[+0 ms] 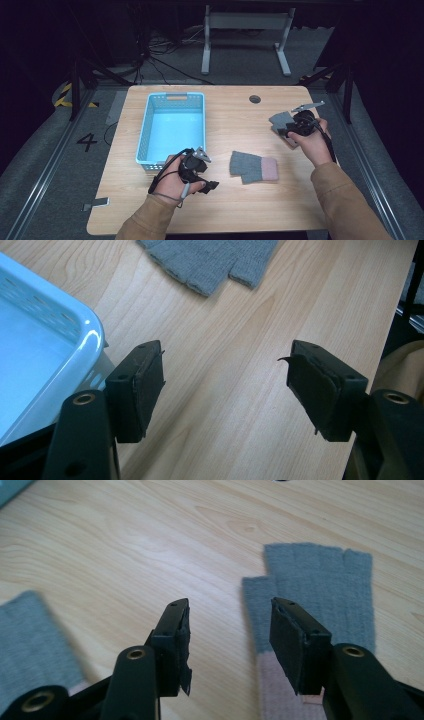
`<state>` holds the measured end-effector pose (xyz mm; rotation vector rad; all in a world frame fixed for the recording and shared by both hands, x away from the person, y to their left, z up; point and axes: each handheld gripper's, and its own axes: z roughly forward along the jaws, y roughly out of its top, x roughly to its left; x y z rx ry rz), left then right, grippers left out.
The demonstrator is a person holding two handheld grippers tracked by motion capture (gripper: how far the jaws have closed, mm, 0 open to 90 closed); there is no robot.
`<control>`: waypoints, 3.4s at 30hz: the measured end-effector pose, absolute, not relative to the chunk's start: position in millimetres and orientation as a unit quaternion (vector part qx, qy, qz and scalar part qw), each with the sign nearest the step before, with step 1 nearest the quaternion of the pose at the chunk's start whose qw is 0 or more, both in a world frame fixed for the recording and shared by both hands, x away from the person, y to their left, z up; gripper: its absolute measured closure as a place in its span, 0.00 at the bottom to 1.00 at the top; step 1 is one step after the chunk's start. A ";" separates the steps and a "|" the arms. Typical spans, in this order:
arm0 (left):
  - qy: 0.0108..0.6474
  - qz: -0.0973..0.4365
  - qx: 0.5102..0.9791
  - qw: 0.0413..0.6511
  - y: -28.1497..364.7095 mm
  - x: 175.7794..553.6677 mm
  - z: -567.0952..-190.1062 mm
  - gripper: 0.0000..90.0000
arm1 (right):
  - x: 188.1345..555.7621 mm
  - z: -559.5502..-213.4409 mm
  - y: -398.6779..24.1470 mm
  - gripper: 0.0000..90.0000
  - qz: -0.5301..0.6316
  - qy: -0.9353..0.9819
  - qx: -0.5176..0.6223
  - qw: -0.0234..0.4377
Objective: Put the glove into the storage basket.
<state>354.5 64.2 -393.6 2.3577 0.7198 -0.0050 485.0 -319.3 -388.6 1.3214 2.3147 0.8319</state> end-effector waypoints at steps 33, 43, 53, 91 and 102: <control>0.276 -0.001 0.904 0.328 64.1 354.8 -394.8 0.35 | 528.7 -433.1 -348.5 0.50 0.214 0.787 0.546 0.190; 0.274 -0.003 0.905 0.326 62.8 354.5 -395.6 0.35 | 526.9 -432.0 -345.4 0.76 0.212 0.798 0.535 0.180; 0.275 -0.002 0.904 0.327 62.9 355.4 -396.2 0.35 | 525.8 -429.2 -342.0 0.91 0.204 0.804 0.526 0.186; 0.262 -0.004 0.907 0.328 54.1 357.1 -393.3 0.35 | 430.9 -342.5 -306.4 0.93 0.303 0.869 0.351 0.172; 0.263 -0.003 0.908 0.327 55.2 355.9 -393.4 0.35 | 395.6 -346.2 -288.8 0.93 0.348 0.877 0.300 0.143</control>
